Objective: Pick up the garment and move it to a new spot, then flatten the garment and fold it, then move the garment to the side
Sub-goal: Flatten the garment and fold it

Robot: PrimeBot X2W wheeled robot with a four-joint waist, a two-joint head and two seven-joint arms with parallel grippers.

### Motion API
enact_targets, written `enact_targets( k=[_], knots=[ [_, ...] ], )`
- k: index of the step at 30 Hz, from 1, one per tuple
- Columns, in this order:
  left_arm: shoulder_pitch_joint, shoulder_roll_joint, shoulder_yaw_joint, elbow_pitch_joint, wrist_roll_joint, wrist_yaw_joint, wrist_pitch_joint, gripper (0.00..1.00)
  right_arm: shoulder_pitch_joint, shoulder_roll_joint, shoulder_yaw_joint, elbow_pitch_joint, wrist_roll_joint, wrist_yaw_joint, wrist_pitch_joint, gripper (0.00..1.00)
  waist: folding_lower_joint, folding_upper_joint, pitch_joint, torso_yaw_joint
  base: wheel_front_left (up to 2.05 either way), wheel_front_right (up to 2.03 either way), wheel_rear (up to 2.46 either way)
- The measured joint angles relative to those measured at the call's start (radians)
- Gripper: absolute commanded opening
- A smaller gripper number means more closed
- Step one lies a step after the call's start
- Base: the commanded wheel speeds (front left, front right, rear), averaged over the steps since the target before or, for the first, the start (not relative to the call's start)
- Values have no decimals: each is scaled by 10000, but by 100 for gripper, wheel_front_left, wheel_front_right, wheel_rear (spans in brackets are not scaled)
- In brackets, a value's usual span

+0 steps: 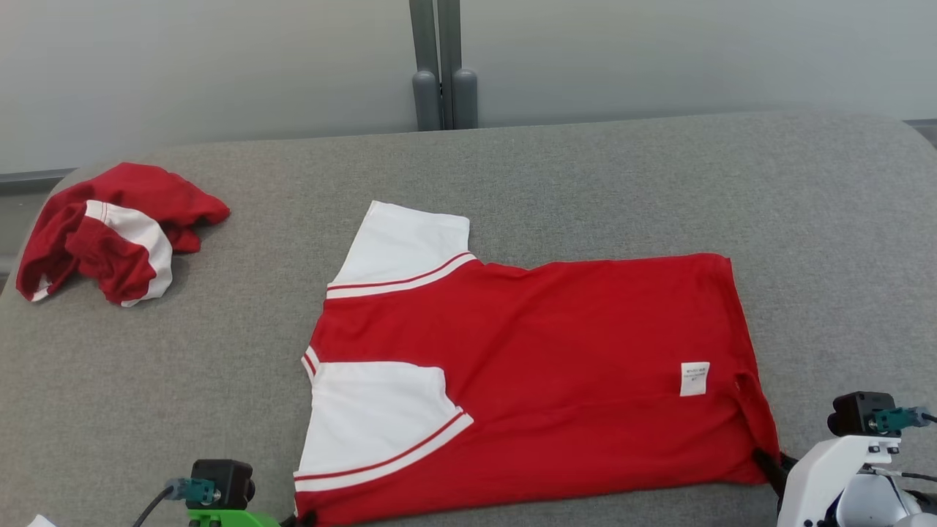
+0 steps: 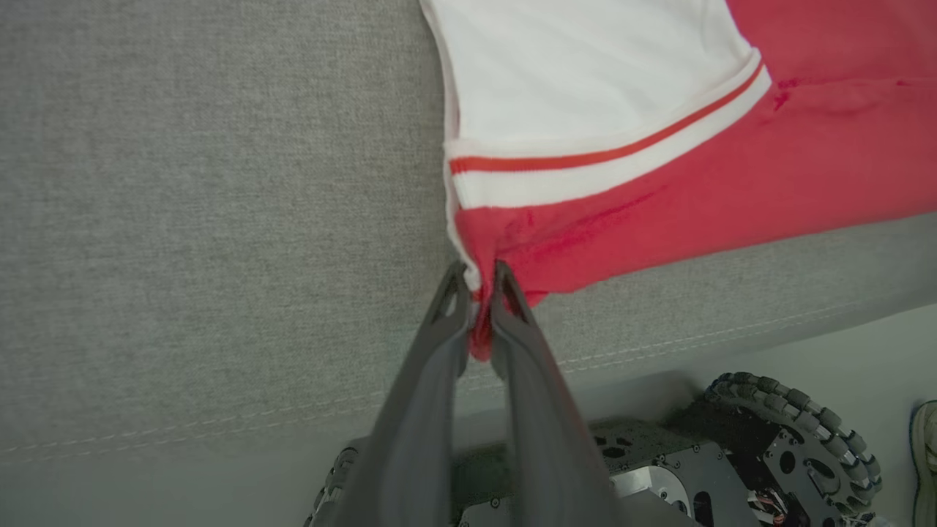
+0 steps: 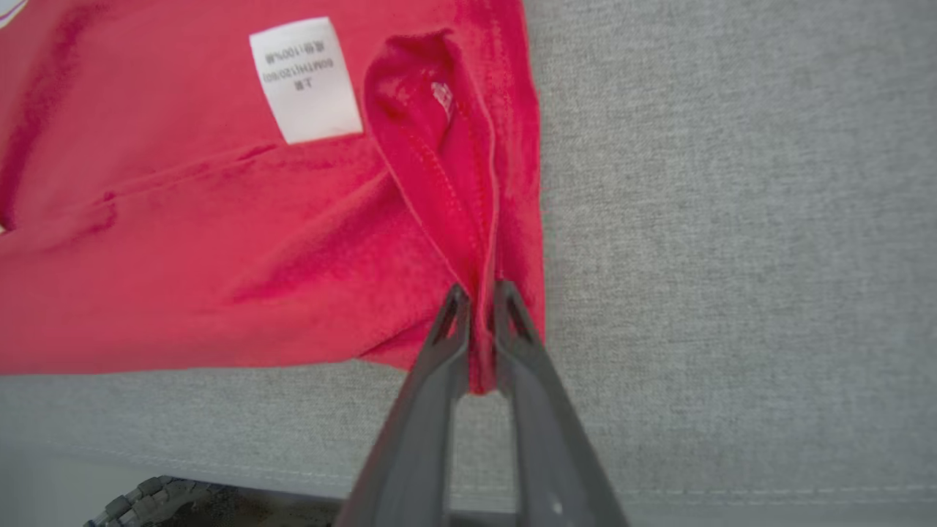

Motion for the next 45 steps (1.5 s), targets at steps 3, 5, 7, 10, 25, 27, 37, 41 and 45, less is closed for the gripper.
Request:
enact_targets(
  k=[3, 5, 7, 10, 25, 27, 37, 41, 45],
  knots=[
    [53, 40, -40, -29, -15, 19, 71, 100, 122, 151, -148, -184, -190, 0, 173, 100, 0, 0, -15, 5, 0, 0, 0],
    [56, 69, -38, -69, -13, 42, 82, 100, 144, 238, -247, -355, -259, 0, 224, 100, 0, 0, -40, 6, 0, 0, 0],
    [58, 144, -27, -136, -10, 44, 81, 100, 167, 257, -345, -543, -343, 0, 267, 100, 0, 0, -71, 4, 0, 0, 0],
    [48, 263, 38, -270, 79, 86, 38, 100, 231, 270, -499, -805, -418, 0, 249, 100, 0, 0, -127, 6, 0, 0, 0],
    [-3591, 583, 343, 92, 943, -974, -201, 100, -1810, 865, -1517, -997, -802, -2, -1221, 100, 0, 0, 728, -105, 0, 0, 0],
    [-4428, 474, 282, 458, 945, -1306, 17, 100, -2387, 976, -1584, -736, -782, -2, -1204, 100, 0, 0, 995, -144, 0, 0, 0],
    [-8076, 46, -422, 2535, 1218, -2660, 1231, 100, -4796, 867, -1384, 487, -568, -2, -316, 100, 0, 0, 2364, -375, 0, 0, 0],
    [-9175, -144, -773, 3375, 1149, -2876, 1561, 100, -5653, 744, -1407, 917, -732, -2, -65, 100, 1, 0, 2958, -474, 0, 0, 0],
    [-10072, -178, -1175, 4111, 1164, -2949, 1659, 100, -6334, 867, -1076, 1127, -715, -2, 184, 100, 2, 0, 3521, -568, 0, 0, 0]
  ],
)
